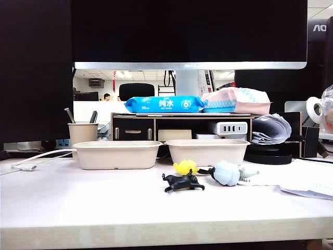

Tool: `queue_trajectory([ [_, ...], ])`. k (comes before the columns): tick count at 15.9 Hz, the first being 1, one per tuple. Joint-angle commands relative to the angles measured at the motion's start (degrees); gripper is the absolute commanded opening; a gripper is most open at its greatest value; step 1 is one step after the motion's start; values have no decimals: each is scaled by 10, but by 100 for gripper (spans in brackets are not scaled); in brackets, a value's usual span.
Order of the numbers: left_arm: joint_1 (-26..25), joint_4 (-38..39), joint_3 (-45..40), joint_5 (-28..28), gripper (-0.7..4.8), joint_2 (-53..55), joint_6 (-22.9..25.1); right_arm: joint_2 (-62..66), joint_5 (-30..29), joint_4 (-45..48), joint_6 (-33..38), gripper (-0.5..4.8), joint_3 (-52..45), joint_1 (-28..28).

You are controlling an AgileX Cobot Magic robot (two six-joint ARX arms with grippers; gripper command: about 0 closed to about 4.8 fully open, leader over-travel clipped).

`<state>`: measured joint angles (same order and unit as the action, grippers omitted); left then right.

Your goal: Put the dolls with similar sizes into the same paper box, while dolls with different sizes go into separate paper boxes.

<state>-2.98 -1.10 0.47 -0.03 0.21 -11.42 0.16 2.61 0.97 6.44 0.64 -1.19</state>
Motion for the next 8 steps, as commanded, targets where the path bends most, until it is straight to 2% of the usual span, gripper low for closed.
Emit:
queue_trajectory([
  [1,0,-7,1,3,-5,0,1,0,2,9,0,-5,-2,0],
  [5,0,-9,1,2,-5,0,4,0,2,10,0,-5,-2,0],
  [6,0,-19,1,23,-5,0,-15,0,-4,22,3,-5,-2,-1],
  [7,0,-39,1,50,-5,0,-68,0,-28,62,43,-5,-2,-1],
  [8,0,-105,1,101,-6,0,-163,0,-49,151,137,-5,-1,-1],
])
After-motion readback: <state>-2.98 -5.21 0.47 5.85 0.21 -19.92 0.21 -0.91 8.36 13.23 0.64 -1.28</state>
